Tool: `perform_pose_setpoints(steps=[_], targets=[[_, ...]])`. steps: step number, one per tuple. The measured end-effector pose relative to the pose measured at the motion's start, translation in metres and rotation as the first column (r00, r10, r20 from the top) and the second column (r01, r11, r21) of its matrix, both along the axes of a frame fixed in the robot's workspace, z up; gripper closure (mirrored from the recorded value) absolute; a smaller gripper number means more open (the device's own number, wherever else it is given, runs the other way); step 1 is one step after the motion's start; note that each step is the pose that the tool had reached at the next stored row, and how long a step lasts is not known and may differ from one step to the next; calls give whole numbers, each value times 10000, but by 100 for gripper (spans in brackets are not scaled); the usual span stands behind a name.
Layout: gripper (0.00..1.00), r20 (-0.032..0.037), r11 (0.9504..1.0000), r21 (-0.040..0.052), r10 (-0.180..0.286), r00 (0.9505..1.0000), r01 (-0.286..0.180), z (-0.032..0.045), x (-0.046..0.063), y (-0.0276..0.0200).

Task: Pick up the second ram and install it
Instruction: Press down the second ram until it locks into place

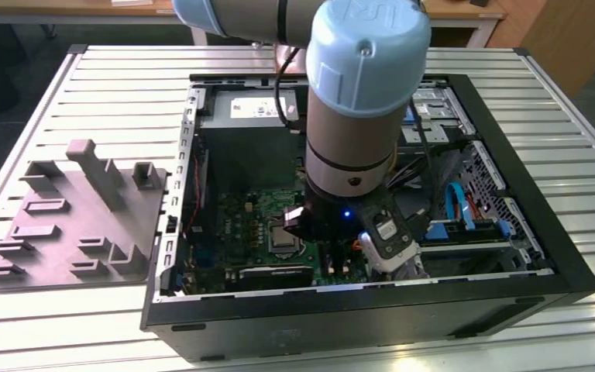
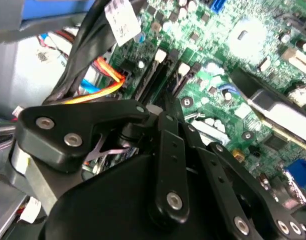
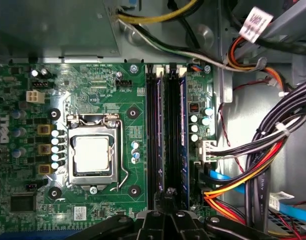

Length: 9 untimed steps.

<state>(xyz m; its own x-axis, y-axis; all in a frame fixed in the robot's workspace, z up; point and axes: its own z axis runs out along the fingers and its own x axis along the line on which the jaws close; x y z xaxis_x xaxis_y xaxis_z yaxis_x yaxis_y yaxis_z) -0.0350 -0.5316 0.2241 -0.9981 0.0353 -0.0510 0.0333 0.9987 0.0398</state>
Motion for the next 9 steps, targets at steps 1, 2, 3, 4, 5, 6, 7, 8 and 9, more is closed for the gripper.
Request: perform_pose_setpoints(steps=[1,2,3,4,5,6,7,8,9], targets=[[90,-3,10000,-12,0,10000,0,50,-1,-2],[90,-3,10000,-13,-1,10000,1,94,-1,-2],[90,-3,10000,-11,-1,10000,1,142,-1,-1],[90,-3,10000,-12,0,10000,0,187,-1,-2],[90,-4,10000,-14,0,10000,0,233,-1,-2],[90,-3,10000,-14,-1,10000,1,278,-1,-2],[90,-4,10000,-14,0,10000,0,323,-1,-2],[90,-4,10000,-13,-1,10000,1,368,-1,-2],[90,-3,10000,-14,-1,10000,1,402,-1,-2]])
